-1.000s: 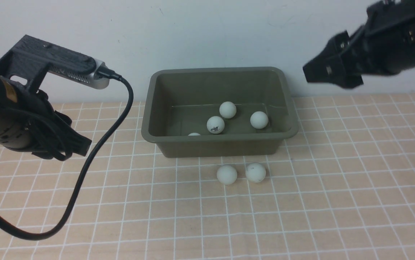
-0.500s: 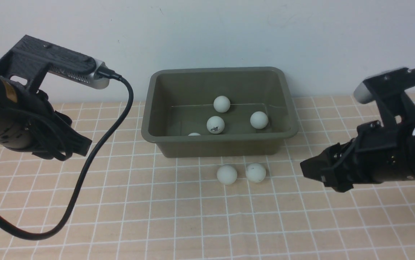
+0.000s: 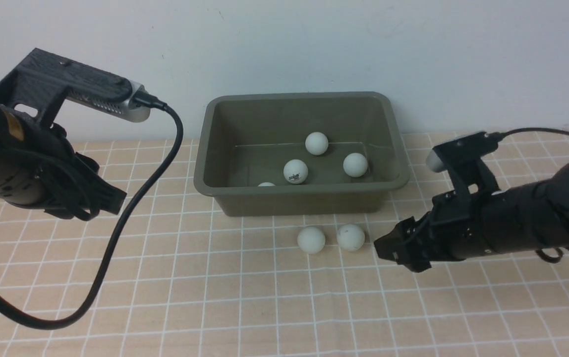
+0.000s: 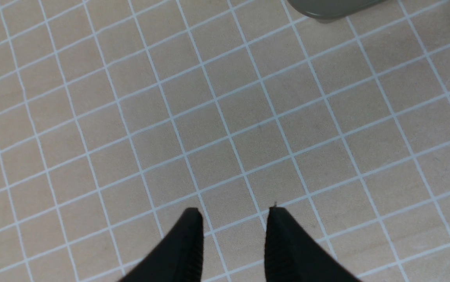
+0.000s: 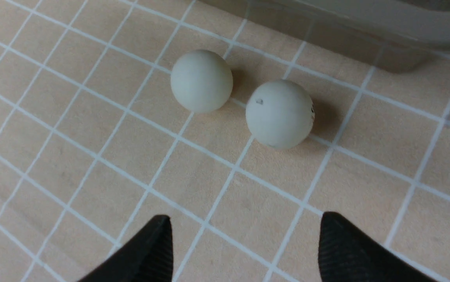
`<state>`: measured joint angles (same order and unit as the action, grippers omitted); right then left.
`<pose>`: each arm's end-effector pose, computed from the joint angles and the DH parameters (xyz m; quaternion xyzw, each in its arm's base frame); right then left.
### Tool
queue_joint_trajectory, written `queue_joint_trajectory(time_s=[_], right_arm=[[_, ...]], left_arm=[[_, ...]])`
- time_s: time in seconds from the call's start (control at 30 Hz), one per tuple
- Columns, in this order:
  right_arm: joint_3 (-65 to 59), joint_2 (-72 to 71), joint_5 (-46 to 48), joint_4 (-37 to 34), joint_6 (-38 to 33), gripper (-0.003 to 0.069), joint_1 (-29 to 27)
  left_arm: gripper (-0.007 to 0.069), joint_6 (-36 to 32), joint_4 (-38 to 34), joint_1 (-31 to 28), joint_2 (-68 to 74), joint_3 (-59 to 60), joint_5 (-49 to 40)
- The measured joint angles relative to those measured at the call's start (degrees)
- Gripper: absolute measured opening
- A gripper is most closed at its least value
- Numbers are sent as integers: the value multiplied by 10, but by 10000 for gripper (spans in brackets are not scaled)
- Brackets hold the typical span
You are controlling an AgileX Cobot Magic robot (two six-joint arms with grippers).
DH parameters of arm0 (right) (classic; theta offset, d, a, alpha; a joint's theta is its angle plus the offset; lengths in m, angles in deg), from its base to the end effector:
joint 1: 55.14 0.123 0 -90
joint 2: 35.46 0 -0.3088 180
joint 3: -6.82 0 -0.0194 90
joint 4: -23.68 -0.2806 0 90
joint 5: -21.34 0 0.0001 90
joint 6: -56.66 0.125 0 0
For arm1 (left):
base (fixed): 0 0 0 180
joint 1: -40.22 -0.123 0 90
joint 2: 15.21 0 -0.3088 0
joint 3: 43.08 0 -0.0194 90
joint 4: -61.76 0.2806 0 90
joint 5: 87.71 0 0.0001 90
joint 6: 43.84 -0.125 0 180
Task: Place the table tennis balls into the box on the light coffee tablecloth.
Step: 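Reach for and grasp a ping pong ball on the table beside the basket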
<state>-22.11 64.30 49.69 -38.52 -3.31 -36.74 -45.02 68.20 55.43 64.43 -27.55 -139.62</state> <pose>0.3174 0.1610 0.1767 -0.2227 0.9011 0.2488 0.2767 0.2862 -0.0664 0.3164 0.1570 0.9448 0.0173 0.2872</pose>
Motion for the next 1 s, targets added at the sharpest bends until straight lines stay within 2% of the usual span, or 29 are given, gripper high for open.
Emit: queue_joint_trajectory(time_s=[0.17, 0.27, 0.7, 1.0], right_arm=[[23, 38, -8, -81, -62, 507, 0], [42, 60, -9, -99, -72, 513, 2], [91, 143, -79, -105, -77, 515, 49], [97, 177, -100, -112, -77, 515, 49]], left_arm=[[172, 0, -9, 0, 0, 0, 0], [172, 0, -10, 0, 0, 0, -1], [172, 0, -10, 0, 0, 0, -2], [172, 0, -10, 0, 0, 0, -2]])
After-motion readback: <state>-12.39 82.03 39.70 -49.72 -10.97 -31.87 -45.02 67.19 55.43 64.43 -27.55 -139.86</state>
